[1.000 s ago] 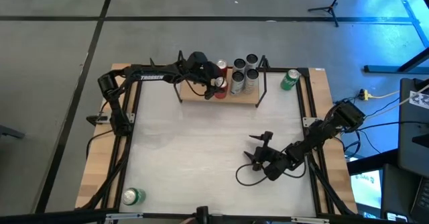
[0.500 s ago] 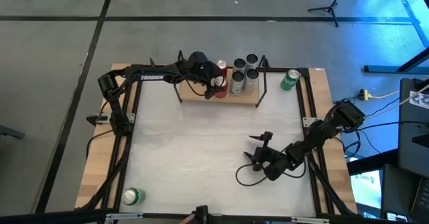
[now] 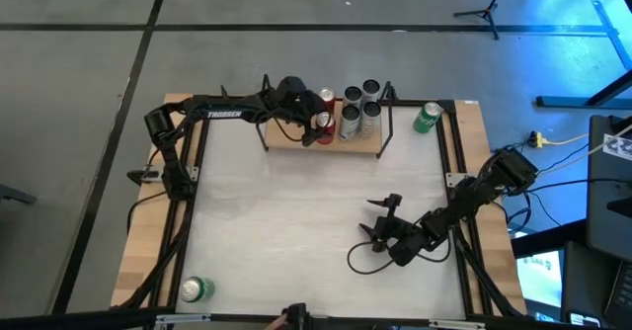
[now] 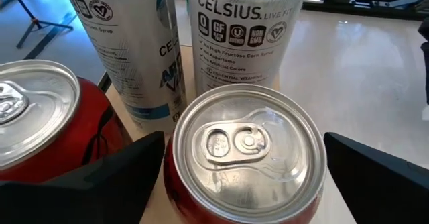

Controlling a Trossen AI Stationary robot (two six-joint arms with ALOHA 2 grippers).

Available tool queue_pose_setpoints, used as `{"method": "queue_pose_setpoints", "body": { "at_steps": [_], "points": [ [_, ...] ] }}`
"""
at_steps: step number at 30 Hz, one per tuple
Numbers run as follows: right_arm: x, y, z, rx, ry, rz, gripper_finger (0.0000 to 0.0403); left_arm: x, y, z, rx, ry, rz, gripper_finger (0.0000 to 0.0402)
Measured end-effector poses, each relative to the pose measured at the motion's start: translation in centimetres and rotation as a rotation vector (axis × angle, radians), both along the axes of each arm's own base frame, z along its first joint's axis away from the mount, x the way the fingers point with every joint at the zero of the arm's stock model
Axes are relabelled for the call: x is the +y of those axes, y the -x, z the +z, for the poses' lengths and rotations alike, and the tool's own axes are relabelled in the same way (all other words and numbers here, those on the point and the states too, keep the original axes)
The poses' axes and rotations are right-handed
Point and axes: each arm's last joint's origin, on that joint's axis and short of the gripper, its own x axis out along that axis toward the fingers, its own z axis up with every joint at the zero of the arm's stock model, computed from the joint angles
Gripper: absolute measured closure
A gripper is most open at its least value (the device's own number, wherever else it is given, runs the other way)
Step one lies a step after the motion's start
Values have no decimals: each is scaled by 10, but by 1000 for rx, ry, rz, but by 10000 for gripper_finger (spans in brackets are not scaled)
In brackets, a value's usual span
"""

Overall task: Place canned beverage on shelf
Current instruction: Put the red soda can on the shelf aligned with the other red soda can, then put the bottom green soda can on the shelf

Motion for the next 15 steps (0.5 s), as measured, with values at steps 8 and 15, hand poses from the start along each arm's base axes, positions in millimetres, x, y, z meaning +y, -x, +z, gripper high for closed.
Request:
{"method": "queue_pose_setpoints", "body": {
  "at_steps": [8, 15],
  "points": [
    [0, 0, 0, 0, 0, 0, 26, 3, -7, 20, -49, 12, 34, 7],
    [0, 0, 0, 4, -5, 5, 26, -2, -17, 41, -76, -1, 10, 7]
  ]
}}
